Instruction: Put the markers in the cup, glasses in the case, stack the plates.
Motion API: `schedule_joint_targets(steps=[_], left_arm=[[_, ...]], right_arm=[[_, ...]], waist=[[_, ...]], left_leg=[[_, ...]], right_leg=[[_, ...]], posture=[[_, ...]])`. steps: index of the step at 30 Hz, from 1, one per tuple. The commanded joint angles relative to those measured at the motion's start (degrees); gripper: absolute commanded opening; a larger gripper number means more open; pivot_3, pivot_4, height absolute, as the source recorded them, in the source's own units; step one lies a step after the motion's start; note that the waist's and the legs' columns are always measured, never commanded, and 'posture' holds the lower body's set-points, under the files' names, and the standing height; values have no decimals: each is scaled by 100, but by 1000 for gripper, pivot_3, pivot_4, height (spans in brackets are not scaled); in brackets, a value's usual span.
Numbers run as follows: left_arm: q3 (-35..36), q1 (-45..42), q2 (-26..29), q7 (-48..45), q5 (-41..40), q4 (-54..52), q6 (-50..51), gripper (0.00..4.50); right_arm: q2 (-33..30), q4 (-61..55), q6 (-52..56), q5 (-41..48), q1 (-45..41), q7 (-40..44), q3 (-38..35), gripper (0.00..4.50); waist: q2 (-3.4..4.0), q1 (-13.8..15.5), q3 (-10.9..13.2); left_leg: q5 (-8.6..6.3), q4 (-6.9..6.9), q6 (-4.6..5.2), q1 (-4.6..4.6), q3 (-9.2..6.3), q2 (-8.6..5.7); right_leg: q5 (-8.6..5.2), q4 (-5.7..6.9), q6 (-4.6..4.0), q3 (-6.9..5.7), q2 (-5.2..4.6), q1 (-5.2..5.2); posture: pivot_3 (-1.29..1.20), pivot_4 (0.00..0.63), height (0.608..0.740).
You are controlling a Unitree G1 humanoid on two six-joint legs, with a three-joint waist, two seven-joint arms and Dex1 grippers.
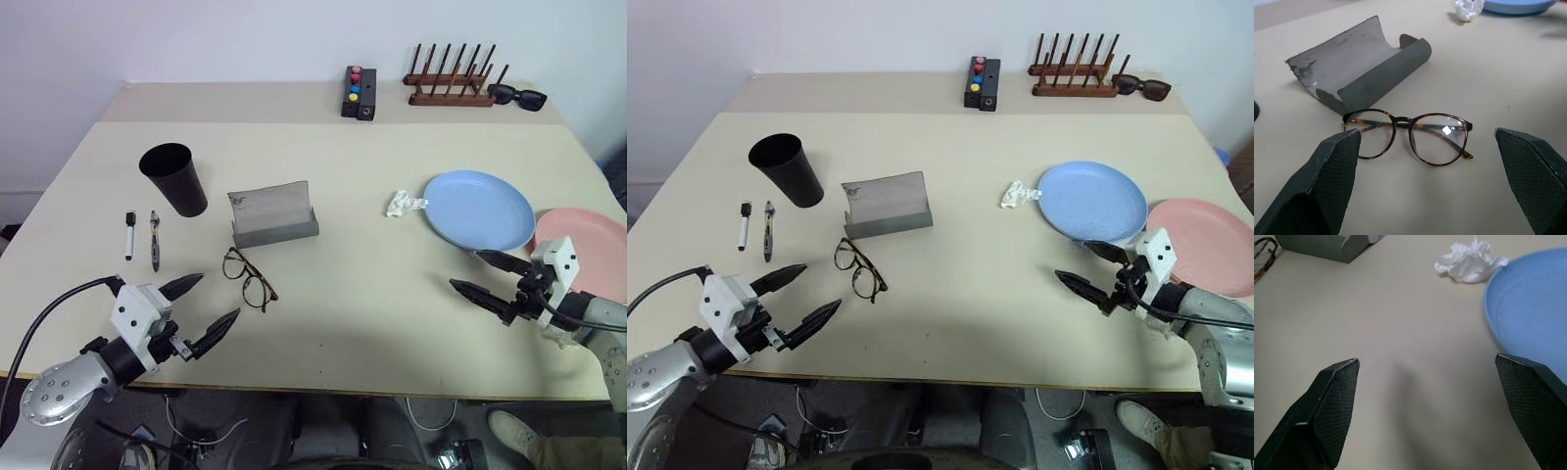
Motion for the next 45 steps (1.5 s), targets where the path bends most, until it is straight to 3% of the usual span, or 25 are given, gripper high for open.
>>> schedule_joint_targets(steps=[1, 17, 26, 39, 45], left_arm=[[101, -104, 114, -43, -137, -172, 101, 4461], [9, -233, 46, -184, -47, 29, 16, 4461], [110, -241, -21, -166, 151, 362, -281, 4461], [128, 85, -268, -112, 269, 539, -678, 4461], [524, -366, -559, 722, -804, 240, 302, 4461]], right_arm=[[-2, -250, -92, 79, 70, -2, -143, 4500], [-236, -510, 242, 148, -204, -195, -129, 4500], [-105, -940, 680, 132, -865, -548, 390, 4500], [67, -1384, 935, 275, -778, -801, 481, 4500], [17, -1065, 731, 184, -1259, -561, 663, 4500]], waist=[[1, -2, -1], [1, -8, 0], [0, -10, 1], [-3, -6, 3], [-4, -10, 3]], left_leg=[[0, 0, 0, 0, 0, 0], [0, 0, 0, 0, 3, 0], [-1, -2, 0, -2, 4, 1], [-3, -1, 4, -4, 6, 1], [-2, 0, 3, -3, 4, 1]], right_leg=[[0, 0, 0, 0, 0, 0], [0, 0, 0, 1, -1, -1], [0, -1, 1, 2, -1, -6], [0, -4, 0, 2, -2, -5], [1, 0, 2, 2, 1, -6]], posture=[[0, 150, 740], [0, 150, 740], [0, 150, 740], [0, 150, 740], [0, 150, 740]])
